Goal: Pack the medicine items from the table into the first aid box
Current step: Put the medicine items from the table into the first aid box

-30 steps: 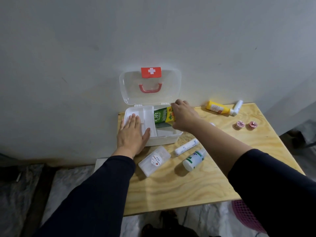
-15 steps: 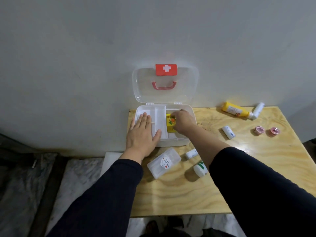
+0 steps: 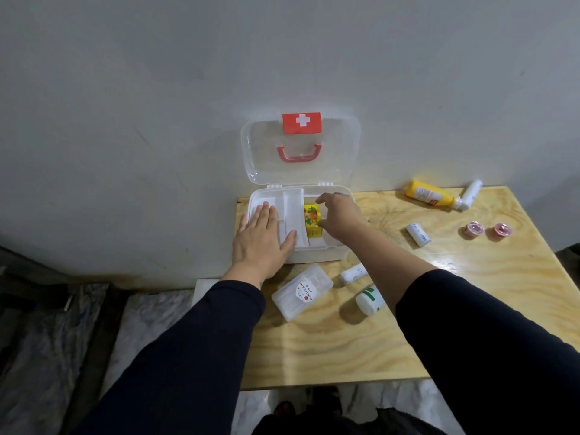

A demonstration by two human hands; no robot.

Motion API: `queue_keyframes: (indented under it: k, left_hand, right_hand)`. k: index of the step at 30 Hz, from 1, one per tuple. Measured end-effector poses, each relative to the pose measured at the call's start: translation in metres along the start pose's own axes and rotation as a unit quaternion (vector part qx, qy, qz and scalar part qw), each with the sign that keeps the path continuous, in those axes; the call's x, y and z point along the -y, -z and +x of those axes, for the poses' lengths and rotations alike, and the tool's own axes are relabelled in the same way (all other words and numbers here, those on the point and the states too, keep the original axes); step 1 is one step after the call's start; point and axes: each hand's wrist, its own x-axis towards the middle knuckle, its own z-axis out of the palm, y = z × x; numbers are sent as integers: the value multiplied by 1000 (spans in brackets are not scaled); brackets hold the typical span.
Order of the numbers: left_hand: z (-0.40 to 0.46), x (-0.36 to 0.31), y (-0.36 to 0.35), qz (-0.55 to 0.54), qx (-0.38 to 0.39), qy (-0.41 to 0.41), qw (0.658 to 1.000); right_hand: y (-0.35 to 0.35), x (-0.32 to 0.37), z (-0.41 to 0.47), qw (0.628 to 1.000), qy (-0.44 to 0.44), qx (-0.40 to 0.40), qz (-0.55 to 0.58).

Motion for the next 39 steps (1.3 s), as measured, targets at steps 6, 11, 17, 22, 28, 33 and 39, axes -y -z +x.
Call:
queue_keyframes:
  k: [6,11,17,22,28,33,39]
  left_hand:
    - [-8,4,13,-12,-8,-16,1000]
    - [-13,8,12,-17,-2,-49,999]
    - [-12,12,3,-10,10,-51,999]
    - [-13,11,0,15,6,-50,999]
    - [-12,10,0,25,14,-51,998]
    - [-13,10,3,27,19,-54,998]
    - [-15,9,4,29,18,-55,998]
  right_hand:
    - [23,-3,-49,997,53,-58,12]
    - [12,-3,-99,988,118,-74,60]
    - [-32,-11,-120,987,144,60,-39]
    - [-60,-9,-116,964,178,100,-169]
    - [-64,-5,-116,954,214,68,-199]
    - [-50,-5,-123,953,233,56,-185]
    - [8,-16,-127,968,204,34,-139]
